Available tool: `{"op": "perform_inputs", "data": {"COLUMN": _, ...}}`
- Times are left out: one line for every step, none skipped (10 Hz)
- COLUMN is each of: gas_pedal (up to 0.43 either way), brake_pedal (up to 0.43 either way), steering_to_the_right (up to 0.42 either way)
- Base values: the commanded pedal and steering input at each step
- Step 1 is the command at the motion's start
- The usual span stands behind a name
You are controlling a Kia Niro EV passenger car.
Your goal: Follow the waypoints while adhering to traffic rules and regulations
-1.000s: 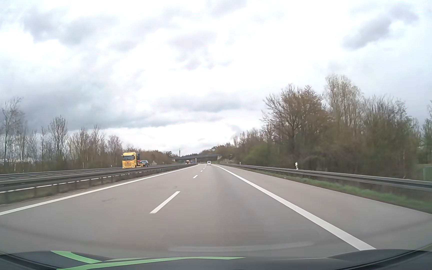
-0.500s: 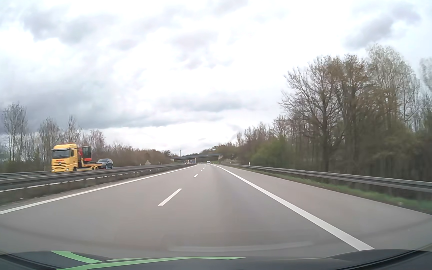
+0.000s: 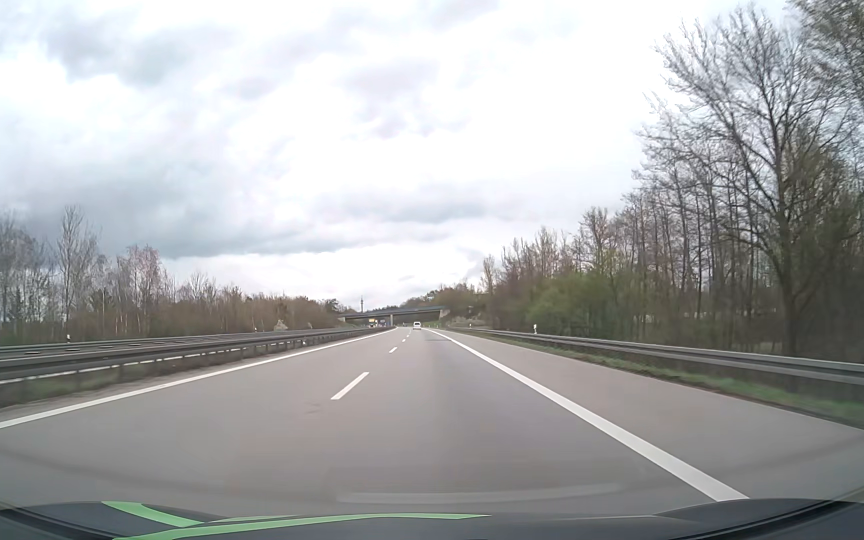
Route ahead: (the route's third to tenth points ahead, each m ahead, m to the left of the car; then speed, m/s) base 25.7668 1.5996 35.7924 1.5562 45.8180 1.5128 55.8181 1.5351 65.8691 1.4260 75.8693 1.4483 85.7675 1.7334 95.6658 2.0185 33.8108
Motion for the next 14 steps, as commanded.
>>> {"op": "perform_inputs", "data": {"gas_pedal": 0.449, "brake_pedal": 0.000, "steering_to_the_right": -0.004}}
{"op": "perform_inputs", "data": {"gas_pedal": 0.449, "brake_pedal": 0.000, "steering_to_the_right": -0.004}}
{"op": "perform_inputs", "data": {"gas_pedal": 0.449, "brake_pedal": 0.000, "steering_to_the_right": -0.004}}
{"op": "perform_inputs", "data": {"gas_pedal": 0.449, "brake_pedal": 0.000, "steering_to_the_right": -0.004}}
{"op": "perform_inputs", "data": {"gas_pedal": 0.449, "brake_pedal": 0.000, "steering_to_the_right": -0.004}}
{"op": "perform_inputs", "data": {"gas_pedal": 0.449, "brake_pedal": 0.000, "steering_to_the_right": -0.004}}
{"op": "perform_inputs", "data": {"gas_pedal": 0.449, "brake_pedal": 0.000, "steering_to_the_right": -0.004}}
{"op": "perform_inputs", "data": {"gas_pedal": 0.449, "brake_pedal": 0.000, "steering_to_the_right": -0.003}}
{"op": "perform_inputs", "data": {"gas_pedal": 0.449, "brake_pedal": 0.000, "steering_to_the_right": -0.004}}
{"op": "perform_inputs", "data": {"gas_pedal": 0.449, "brake_pedal": 0.000, "steering_to_the_right": -0.004}}
{"op": "perform_inputs", "data": {"gas_pedal": 0.449, "brake_pedal": 0.000, "steering_to_the_right": -0.004}}
{"op": "perform_inputs", "data": {"gas_pedal": 0.449, "brake_pedal": 0.000, "steering_to_the_right": -0.003}}
{"op": "perform_inputs", "data": {"gas_pedal": 0.449, "brake_pedal": 0.000, "steering_to_the_right": -0.003}}
{"op": "perform_inputs", "data": {"gas_pedal": 0.449, "brake_pedal": 0.000, "steering_to_the_right": -0.004}}
